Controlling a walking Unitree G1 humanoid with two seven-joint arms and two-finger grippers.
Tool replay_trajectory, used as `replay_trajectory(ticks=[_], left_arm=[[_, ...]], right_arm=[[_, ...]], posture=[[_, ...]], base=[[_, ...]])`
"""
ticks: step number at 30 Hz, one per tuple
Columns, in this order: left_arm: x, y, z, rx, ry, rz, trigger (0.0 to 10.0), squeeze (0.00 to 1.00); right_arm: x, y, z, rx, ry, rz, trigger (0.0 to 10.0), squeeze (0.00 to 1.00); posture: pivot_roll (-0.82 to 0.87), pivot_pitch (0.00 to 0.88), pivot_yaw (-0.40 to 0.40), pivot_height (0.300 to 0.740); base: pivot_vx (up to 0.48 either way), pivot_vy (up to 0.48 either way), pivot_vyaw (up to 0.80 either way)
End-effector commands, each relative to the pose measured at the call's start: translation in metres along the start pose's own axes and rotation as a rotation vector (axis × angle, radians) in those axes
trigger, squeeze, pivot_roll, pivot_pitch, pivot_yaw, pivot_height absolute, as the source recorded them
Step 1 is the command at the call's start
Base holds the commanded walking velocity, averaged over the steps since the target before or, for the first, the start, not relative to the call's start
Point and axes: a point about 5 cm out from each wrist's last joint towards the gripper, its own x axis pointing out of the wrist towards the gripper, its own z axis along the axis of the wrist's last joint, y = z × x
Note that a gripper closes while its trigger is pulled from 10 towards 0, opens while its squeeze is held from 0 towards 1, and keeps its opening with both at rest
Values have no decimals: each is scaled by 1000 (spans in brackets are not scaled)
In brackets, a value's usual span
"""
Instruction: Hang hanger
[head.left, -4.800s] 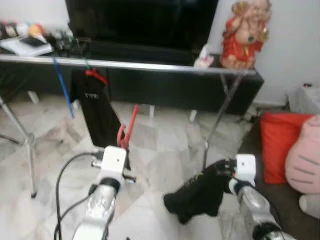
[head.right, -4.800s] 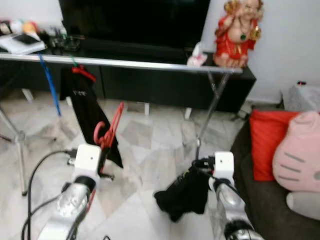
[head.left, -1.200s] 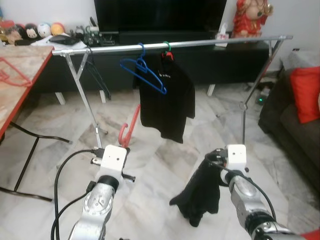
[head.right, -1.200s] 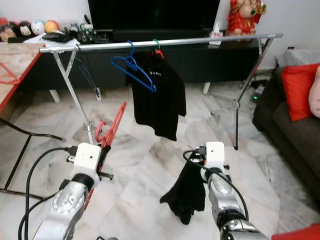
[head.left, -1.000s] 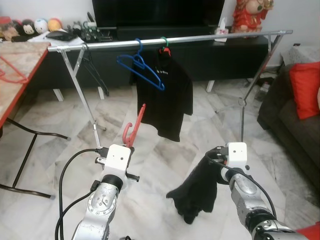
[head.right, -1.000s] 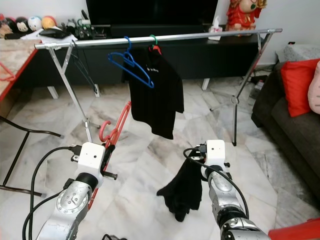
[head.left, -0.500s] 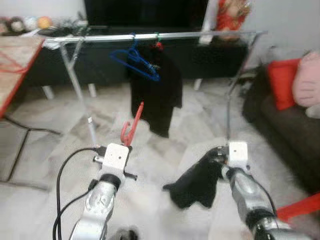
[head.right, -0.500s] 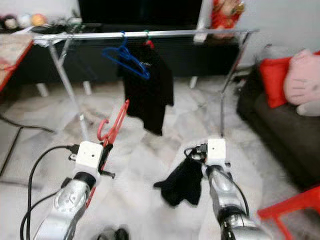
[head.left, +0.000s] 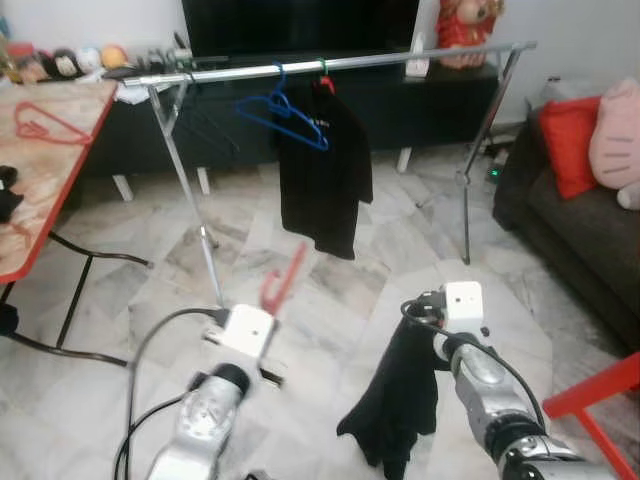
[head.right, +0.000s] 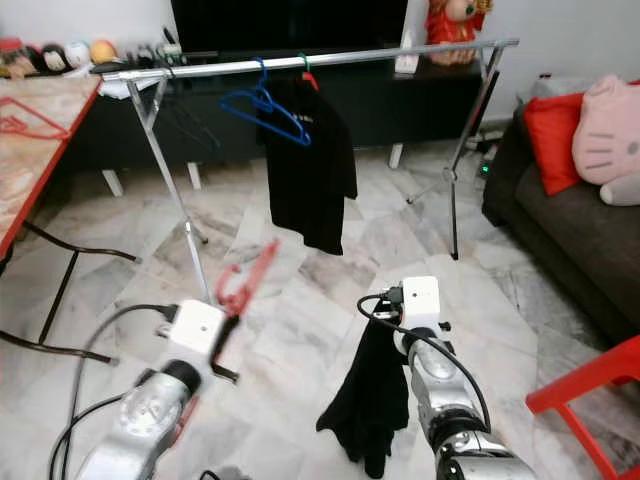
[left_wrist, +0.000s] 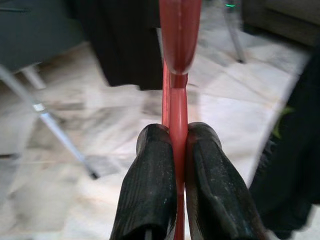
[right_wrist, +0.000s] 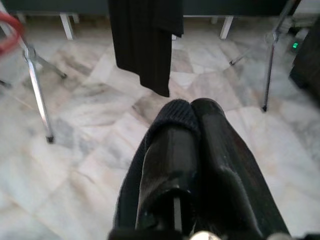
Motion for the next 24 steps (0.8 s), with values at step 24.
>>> replay_trajectory(ticks=[24], left_arm=[[-18, -28, -6, 201, 242, -606, 10000, 0]], right_arm=[[22, 14, 40, -868, 38, 201, 10000, 0]], posture=[[103, 0, -63, 716]], base=[[0, 0, 0]])
